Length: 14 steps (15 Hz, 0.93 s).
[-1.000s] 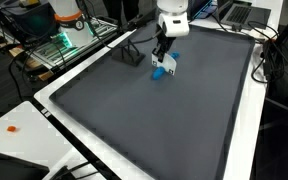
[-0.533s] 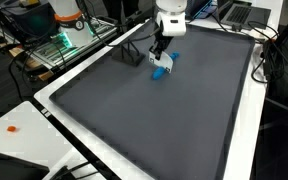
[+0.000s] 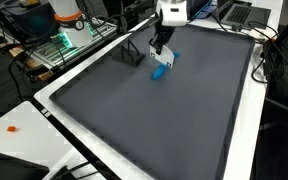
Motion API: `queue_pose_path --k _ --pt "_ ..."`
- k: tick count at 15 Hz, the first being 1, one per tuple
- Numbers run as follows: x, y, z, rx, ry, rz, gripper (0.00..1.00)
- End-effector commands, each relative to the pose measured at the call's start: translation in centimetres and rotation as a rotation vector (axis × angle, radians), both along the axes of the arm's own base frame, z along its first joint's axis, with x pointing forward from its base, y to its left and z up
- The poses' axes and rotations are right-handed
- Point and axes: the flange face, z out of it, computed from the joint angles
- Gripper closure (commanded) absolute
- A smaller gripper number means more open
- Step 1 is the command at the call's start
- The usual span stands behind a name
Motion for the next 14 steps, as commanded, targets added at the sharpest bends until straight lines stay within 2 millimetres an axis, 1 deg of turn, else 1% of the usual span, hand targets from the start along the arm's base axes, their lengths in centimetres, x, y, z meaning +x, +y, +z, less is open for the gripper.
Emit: queue_pose_path --k 1,4,8,11,14 --pt "-0.8 -0.2 2.4 0.035 0.002 -0.079 0.99" --pt "-0.9 0.0 4.1 0.061 -0.021 -0.247 0.99" --pt "-1.6 0.5 5.7 0.072 -0.031 -0.463 0.99" --pt "-3.1 0.3 6.1 0.05 -0.003 -0.619 0.99" --pt "-5.0 0.0 5.9 0.03 0.026 -0.777 0.99"
